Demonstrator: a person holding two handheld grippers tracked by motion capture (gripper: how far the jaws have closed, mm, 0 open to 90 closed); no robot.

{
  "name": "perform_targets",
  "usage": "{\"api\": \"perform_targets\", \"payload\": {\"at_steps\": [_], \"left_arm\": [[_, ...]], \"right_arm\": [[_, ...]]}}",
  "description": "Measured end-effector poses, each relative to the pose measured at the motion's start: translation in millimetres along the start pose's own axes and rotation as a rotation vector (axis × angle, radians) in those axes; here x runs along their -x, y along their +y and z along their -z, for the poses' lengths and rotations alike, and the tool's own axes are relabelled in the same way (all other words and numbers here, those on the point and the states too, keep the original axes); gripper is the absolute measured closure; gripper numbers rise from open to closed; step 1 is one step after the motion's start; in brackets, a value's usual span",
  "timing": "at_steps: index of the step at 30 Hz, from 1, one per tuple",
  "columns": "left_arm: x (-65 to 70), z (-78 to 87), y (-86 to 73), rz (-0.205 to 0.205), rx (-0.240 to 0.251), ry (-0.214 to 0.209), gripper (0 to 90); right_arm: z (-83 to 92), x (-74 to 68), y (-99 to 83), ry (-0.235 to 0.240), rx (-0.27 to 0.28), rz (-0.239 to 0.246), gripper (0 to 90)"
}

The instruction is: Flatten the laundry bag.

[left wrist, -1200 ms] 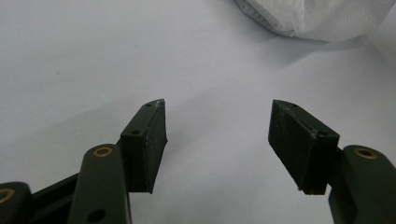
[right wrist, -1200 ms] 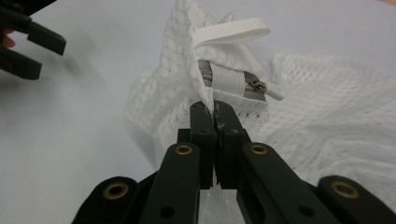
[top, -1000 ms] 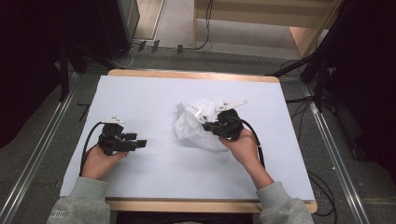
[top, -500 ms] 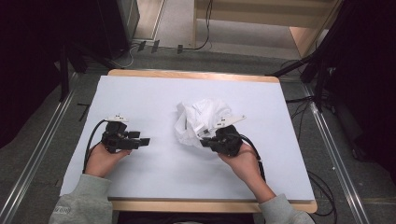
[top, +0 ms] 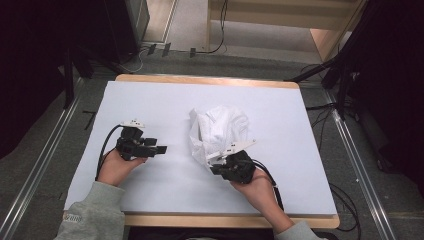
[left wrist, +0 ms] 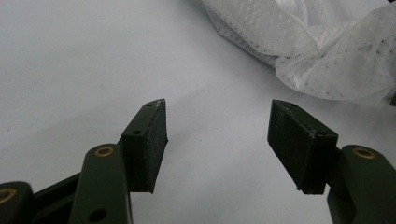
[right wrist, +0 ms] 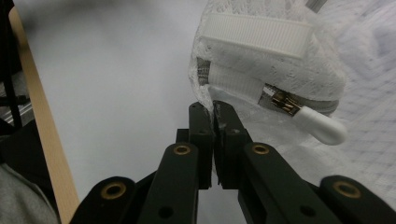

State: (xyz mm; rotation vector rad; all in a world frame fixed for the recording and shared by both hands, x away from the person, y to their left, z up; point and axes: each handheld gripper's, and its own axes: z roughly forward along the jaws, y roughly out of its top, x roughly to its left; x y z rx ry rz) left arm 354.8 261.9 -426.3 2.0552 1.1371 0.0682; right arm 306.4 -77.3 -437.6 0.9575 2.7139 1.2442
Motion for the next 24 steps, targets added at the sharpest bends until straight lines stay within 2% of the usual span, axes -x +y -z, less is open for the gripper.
{"api": "perform_targets", "payload": {"at_steps": [4,8,14,19,21,24], "left_arm": [[1.0,-4.2,3.8,-0.012,-0.006,-0.011,38.4],[2.0,-7.7,7.1,-0.018,-0.011,-0.017,38.4],[1.4,-9.8,9.7,-0.025,-0.015,-0.019,38.4],[0.7,-9.1,10.5,-0.022,-0.009,-0.014,38.4],[0.7,-8.9,10.6,-0.022,-0.008,-0.014,38.4],[1.6,-10.2,11.3,-0.024,-0.008,-0.015,38.4]], "right_arm": [[-1.0,-5.0,-3.2,0.011,-0.008,-0.005,86.5],[3.4,-6.0,-5.7,0.022,-0.004,-0.018,79.8],[22.9,-8.6,-8.8,0.025,0.026,-0.027,73.6],[43.0,-7.5,-9.1,-0.013,0.07,-0.022,79.7],[43.6,-2.3,-9.1,-0.028,0.082,-0.023,83.0],[35.6,4.5,-7.8,-0.035,0.063,-0.042,85.7]]}}
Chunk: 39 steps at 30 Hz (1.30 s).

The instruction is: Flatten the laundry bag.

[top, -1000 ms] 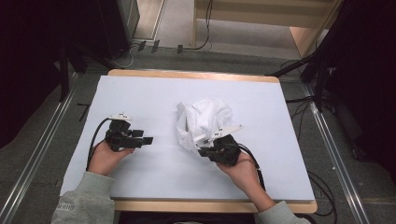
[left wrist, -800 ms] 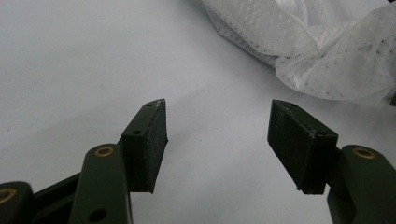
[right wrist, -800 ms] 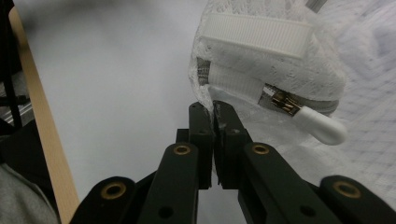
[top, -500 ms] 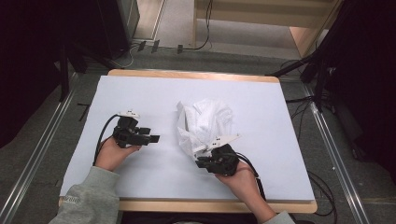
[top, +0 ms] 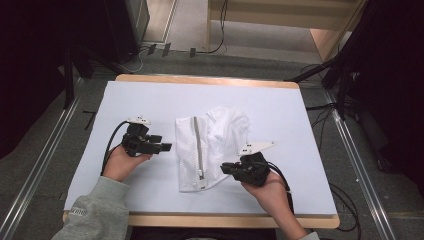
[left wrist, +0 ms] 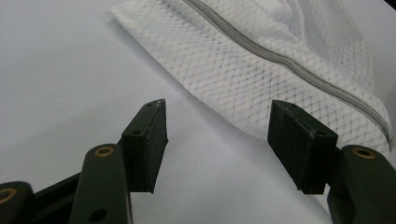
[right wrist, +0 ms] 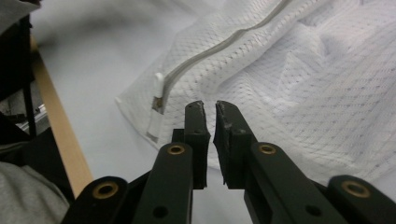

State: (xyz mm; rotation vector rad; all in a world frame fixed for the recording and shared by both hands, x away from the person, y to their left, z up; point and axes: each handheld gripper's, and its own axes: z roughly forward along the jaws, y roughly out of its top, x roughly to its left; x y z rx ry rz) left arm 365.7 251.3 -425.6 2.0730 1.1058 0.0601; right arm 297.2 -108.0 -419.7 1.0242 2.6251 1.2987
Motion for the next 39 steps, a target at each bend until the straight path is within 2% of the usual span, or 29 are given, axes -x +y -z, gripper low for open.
{"api": "perform_targets", "payload": {"at_steps": [4,8,13,18,23,24,27,30,32,35,39], "left_arm": [[1.4,-6.1,3.2,-0.002,0.002,-0.007,38.5],[0.4,-16.9,9.5,-0.011,-0.009,0.0,39.0],[-7.2,-27.3,14.2,-0.001,-0.03,0.013,39.7],[-8.7,-40.8,17.6,-0.007,-0.048,0.026,40.4],[-2.0,-54.9,18.3,-0.037,-0.092,0.03,40.7],[0.1,-55.7,18.2,-0.062,-0.093,0.036,39.9],[6.7,-58.9,17.9,-0.079,-0.098,0.03,40.3],[13.3,-62.1,17.4,-0.11,-0.102,0.038,43.8],[16.9,-63.2,16.5,-0.146,-0.102,0.072,48.1],[17.9,-63.4,14.6,-0.16,-0.091,0.093,54.4],[16.2,-63.2,13.1,-0.145,-0.071,0.12,66.0]], "right_arm": [[-15.2,4.1,3.8,-0.009,-0.017,0.013,86.0],[-19.9,10.6,7.2,-0.031,-0.014,0.012,85.5],[-13.1,27.3,6.9,-0.072,0.002,-0.023,82.6],[-2.4,47.8,2.9,-0.122,0.011,-0.061,79.1],[4.4,61.9,-2.6,-0.166,0.018,-0.088,75.5],[5.1,64.2,-3.9,-0.178,0.019,-0.088,75.0],[5.2,71.6,-6.7,-0.198,0.017,-0.096,72.9],[5.2,78.2,-8.9,-0.21,0.012,-0.119,72.0],[4.7,81.4,-9.6,-0.214,0.018,-0.128,71.0],[3.0,84.5,-9.1,-0.208,0.029,-0.148,69.0],[-1.7,85.8,-4.6,-0.211,0.04,-0.156,65.2]]}}
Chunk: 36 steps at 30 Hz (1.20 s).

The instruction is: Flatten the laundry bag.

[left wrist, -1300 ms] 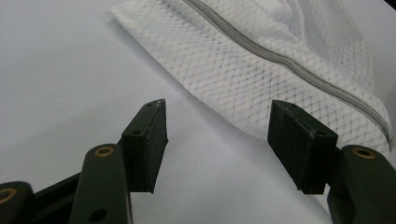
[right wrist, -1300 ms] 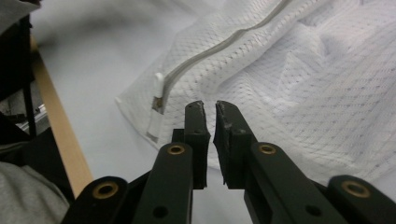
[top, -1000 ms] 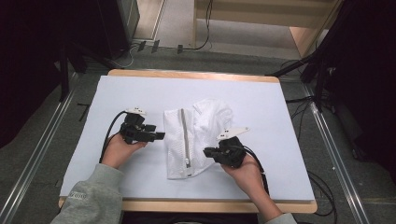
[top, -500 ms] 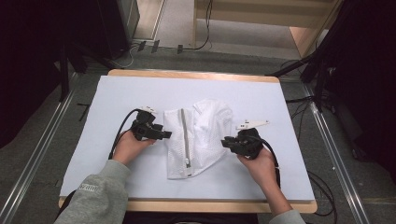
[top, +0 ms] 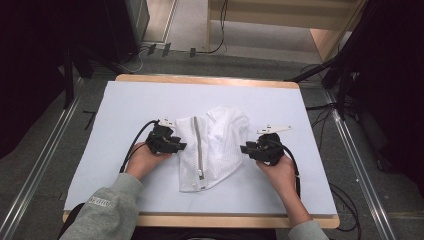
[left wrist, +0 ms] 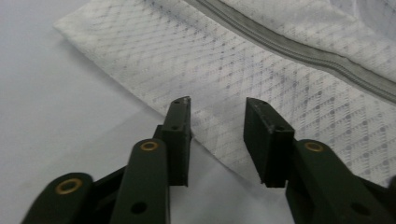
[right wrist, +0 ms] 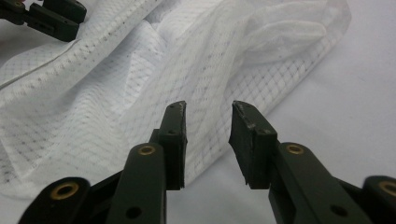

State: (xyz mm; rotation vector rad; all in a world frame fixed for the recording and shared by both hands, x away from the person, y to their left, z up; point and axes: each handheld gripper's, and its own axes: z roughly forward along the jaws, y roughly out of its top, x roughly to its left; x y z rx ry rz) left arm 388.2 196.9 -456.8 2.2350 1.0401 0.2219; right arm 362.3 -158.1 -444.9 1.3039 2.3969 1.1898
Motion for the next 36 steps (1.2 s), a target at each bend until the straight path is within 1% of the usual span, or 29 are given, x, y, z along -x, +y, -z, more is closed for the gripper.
{"api": "perform_targets", "payload": {"at_steps": [3,4,6,7,8,10,11,13,14,17,19,20,24,26,30,32,36], "left_arm": [[0.4,-0.4,0.1,-0.006,-0.001,0.032,77.5],[-0.6,-0.7,0.0,-0.002,0.003,0.033,80.8],[-3.8,-0.9,-0.3,0.015,0.006,0.012,86.4],[-4.9,-1.7,-0.5,0.03,0.01,-0.014,90.0],[-4.9,-1.8,-0.2,0.026,0.009,-0.013,90.0],[-2.4,-1.8,0.9,0.008,0.003,0.004,90.0],[-2.0,-1.7,1.2,0.006,0.0,0.009,90.0],[-3.7,-1.3,1.4,0.02,-0.003,-0.006,90.0],[-4.4,-0.9,1.5,0.035,-0.005,-0.016,90.0],[-5.5,0.9,2.8,0.04,-0.013,-0.028,90.0],[-5.2,3.5,3.6,0.051,0.001,-0.033,90.0],[-5.7,5.7,4.2,0.05,0.004,-0.033,90.0],[-10.5,17.8,4.5,0.072,0.029,-0.045,90.0],[-13.6,24.0,3.0,0.085,0.036,-0.051,90.0],[-18.4,36.2,-1.4,0.1,0.046,-0.049,90.0],[-19.9,41.0,-4.4,0.111,0.05,-0.05,90.0],[-21.1,49.1,-10.6,0.115,0.039,-0.047,90.0]], "right_arm": [[-4.6,-0.7,4.8,0.002,0.009,0.004,61.3],[-6.2,-1.1,6.1,0.0,0.011,0.005,60.7],[-9.5,-1.5,8.2,0.001,0.008,-0.002,60.0],[-11.2,-1.1,9.0,0.0,0.009,0.004,60.0],[-12.7,-1.2,9.8,-0.003,0.009,0.002,60.1],[-13.5,0.2,11.0,-0.009,0.01,-0.002,60.4],[-13.5,1.3,11.3,-0.013,0.012,-0.005,60.8],[-12.8,4.7,11.5,-0.02,0.013,-0.01,61.2],[-12.2,6.4,11.2,-0.025,0.012,-0.013,61.4],[-10.0,10.7,10.0,-0.036,0.012,-0.019,62.1],[-8.9,12.7,9.5,-0.039,0.011,-0.026,62.4],[-8.7,13.8,9.3,-0.039,0.011,-0.026,62.5],[-8.5,16.3,8.3,-0.052,0.001,-0.024,63.0],[-8.4,17.6,8.2,-0.055,0.0,-0.033,63.7],[-9.0,20.7,8.8,-0.057,0.004,-0.038,64.7],[-9.3,22.3,9.8,-0.055,0.01,-0.042,65.3],[-10.6,24.4,12.6,-0.053,0.015,-0.05,65.7]]}}
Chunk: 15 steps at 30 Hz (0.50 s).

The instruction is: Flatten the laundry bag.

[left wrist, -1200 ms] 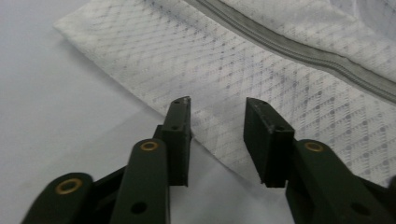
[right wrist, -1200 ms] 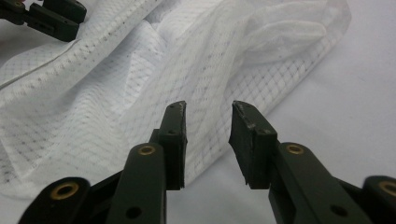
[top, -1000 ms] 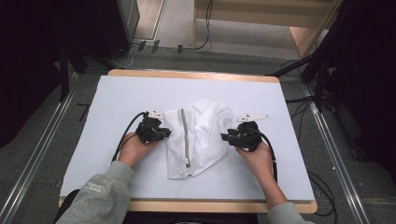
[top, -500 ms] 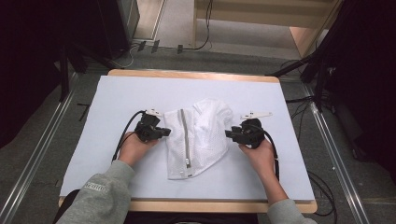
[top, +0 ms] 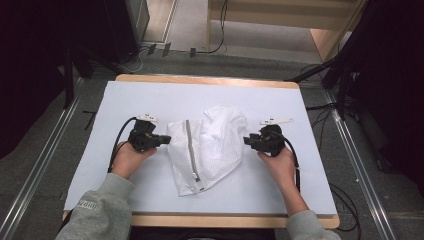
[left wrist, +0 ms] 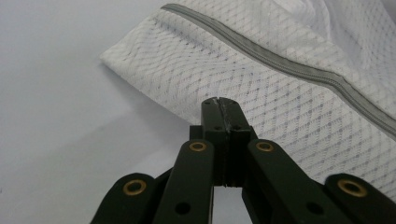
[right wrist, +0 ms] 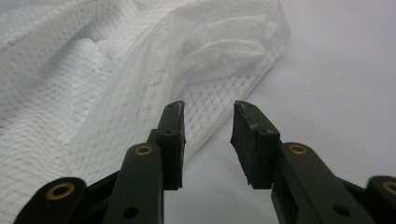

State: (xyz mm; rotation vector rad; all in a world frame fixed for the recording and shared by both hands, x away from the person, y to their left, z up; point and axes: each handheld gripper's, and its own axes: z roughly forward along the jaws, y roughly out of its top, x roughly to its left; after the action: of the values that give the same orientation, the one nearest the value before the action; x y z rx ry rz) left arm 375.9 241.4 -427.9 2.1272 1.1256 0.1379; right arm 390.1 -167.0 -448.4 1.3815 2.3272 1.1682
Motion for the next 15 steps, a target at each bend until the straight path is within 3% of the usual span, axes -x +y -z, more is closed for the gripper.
{"api": "perform_targets", "payload": {"at_steps": [5,15], "left_arm": [[-3.7,5.3,-7.2,0.018,-0.002,0.008,90.0],[-4.6,5.6,-14.8,0.043,-0.002,0.017,90.0]], "right_arm": [[-8.7,3.6,5.7,0.01,0.001,-0.011,63.8],[-48.1,-4.6,20.5,0.012,-0.052,0.031,58.0]]}}
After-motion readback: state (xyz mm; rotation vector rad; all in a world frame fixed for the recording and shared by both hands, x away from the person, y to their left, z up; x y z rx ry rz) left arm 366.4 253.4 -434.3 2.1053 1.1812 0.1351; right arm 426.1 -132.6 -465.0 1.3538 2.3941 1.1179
